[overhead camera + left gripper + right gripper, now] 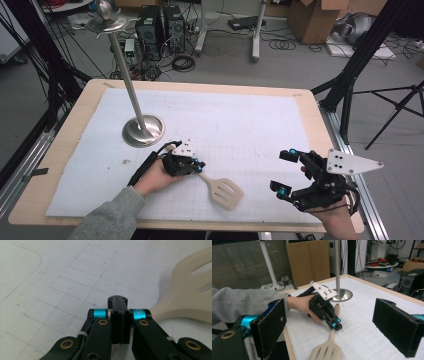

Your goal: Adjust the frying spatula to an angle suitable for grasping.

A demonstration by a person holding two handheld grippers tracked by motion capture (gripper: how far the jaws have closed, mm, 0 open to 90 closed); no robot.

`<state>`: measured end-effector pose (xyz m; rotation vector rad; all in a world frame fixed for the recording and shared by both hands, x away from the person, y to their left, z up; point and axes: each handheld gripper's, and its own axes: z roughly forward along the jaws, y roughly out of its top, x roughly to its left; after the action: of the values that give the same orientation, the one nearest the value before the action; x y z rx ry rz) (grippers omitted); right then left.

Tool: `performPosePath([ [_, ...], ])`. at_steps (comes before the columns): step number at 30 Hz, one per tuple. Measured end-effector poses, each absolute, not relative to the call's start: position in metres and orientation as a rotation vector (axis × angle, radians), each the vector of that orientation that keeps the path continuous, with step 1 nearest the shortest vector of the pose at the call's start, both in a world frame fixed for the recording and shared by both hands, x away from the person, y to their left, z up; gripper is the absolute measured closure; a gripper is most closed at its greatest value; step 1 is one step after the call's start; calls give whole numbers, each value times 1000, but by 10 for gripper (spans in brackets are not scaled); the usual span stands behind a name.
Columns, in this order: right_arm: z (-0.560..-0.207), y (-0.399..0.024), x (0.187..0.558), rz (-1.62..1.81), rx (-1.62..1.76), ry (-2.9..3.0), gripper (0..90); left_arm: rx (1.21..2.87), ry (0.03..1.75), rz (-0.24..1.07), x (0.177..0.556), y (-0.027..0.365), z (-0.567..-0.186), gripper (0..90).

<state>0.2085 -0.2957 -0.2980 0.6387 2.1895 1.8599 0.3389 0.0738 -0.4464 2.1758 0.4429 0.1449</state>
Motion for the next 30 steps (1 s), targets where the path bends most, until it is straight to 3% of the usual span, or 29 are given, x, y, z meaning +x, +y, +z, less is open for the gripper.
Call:
performPosePath([
  [12,-298,-293,209,1867,633,2197,109,2155,533,82,338,78,-445,900],
  [30,-300,-289,219,1877,623,2210,108,2172,504,122,323,91,-444,899],
])
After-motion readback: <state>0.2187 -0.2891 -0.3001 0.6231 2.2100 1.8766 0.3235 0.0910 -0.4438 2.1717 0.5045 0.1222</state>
